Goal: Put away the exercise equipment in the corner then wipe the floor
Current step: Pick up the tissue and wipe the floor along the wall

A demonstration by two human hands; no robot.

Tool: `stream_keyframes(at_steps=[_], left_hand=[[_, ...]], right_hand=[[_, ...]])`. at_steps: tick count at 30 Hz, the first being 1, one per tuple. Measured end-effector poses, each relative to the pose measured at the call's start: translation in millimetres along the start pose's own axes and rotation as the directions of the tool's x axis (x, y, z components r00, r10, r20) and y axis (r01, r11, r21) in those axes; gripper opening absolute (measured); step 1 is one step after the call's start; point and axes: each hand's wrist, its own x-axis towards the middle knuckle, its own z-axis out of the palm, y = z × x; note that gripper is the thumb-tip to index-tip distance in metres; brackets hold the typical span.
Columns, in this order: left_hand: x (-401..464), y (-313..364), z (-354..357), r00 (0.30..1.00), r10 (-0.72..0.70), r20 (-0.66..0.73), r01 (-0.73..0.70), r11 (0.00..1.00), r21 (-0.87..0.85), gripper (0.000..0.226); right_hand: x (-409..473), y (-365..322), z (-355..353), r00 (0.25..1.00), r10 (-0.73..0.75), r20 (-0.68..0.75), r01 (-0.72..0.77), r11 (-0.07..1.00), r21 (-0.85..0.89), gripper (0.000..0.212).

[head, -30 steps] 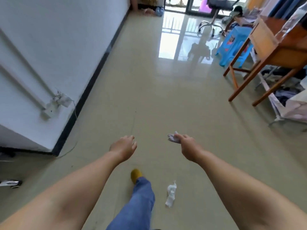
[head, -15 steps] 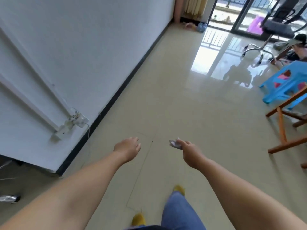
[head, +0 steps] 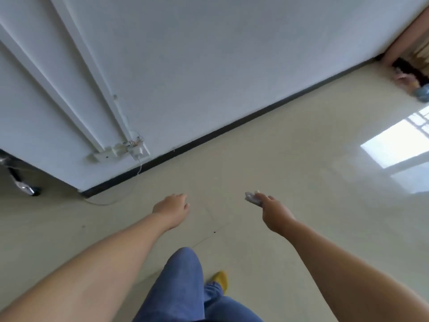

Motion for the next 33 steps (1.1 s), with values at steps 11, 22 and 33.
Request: stream_keyframes(at_steps=[11,22,33], left_hand=[[141.3,-12.1,-5.4,0.954,-0.286,0.09,0.3,0.926,-0.231,0.036],[350.2,-114.3,234.4,0.84,-0.517,0.168,0.541,0.767,-0.345,0.046],[517.8,-281.3,418.4,0.764,-0.531,-0.365,0.483,0.847,-0.222,0.062]], right_hand=[[222.2,-53.5,-3.2,0.883,-0.354,0.31,0.392,0.917,-0.069,0.064],[498.9,-36.0,239.7,0.702,-0.437,0.562,0.623,0.759,-0.188,0.059],[631.5,-33.0,537.3,0.044,-0.821,0.569,0.984,-0.064,-0.169,0.054]])
